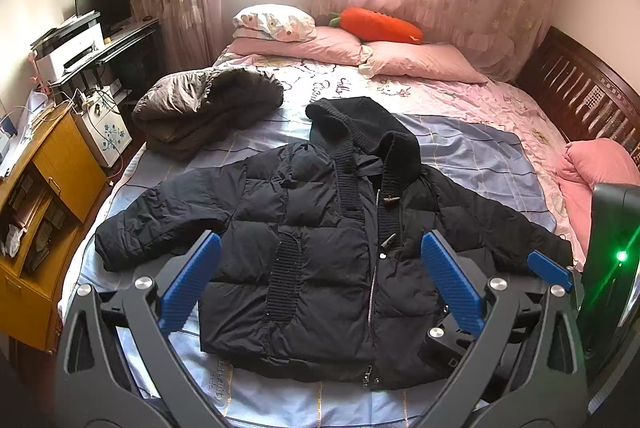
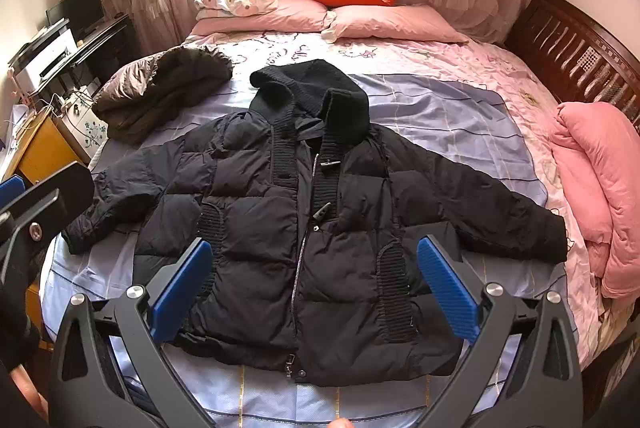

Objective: Fold large clothes

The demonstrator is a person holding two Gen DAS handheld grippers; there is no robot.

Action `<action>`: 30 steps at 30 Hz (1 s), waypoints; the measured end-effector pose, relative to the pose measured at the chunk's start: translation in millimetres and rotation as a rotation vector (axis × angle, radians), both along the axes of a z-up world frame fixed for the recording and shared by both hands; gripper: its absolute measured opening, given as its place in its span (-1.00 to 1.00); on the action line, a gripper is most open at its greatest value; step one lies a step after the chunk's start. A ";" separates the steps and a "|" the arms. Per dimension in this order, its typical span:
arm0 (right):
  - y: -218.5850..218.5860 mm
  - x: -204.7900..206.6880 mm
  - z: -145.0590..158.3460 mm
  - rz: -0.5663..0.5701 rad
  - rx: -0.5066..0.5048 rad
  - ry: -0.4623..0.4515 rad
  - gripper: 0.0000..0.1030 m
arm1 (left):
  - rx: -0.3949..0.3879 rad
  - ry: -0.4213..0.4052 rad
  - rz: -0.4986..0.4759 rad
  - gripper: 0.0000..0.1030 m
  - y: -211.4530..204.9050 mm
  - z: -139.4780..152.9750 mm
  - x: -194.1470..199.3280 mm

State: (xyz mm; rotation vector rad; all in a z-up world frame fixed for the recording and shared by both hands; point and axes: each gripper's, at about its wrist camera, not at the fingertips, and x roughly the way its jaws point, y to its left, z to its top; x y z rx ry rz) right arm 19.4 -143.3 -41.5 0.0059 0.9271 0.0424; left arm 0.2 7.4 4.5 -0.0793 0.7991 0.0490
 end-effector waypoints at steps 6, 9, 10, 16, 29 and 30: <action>1.2 0.4 -0.4 0.003 -0.003 0.001 0.97 | 0.024 0.009 0.008 0.96 0.7 -0.9 -0.7; 1.3 -0.2 -1.3 0.000 -0.002 -0.001 0.97 | 0.027 0.006 0.012 0.96 2.5 -0.6 -1.0; 1.5 -0.1 -1.4 0.000 -0.003 0.000 0.97 | 0.027 0.005 0.012 0.96 3.7 0.0 -1.6; 2.1 -0.2 -1.1 0.001 -0.003 -0.001 0.97 | 0.029 0.007 0.011 0.96 3.9 0.6 -1.5; 4.3 -0.1 -2.6 0.003 -0.005 -0.001 0.97 | 0.031 0.010 0.012 0.96 7.0 0.7 -3.4; 4.4 -0.2 -2.6 0.004 -0.004 0.000 0.97 | 0.031 0.010 0.012 0.96 6.5 0.4 -3.1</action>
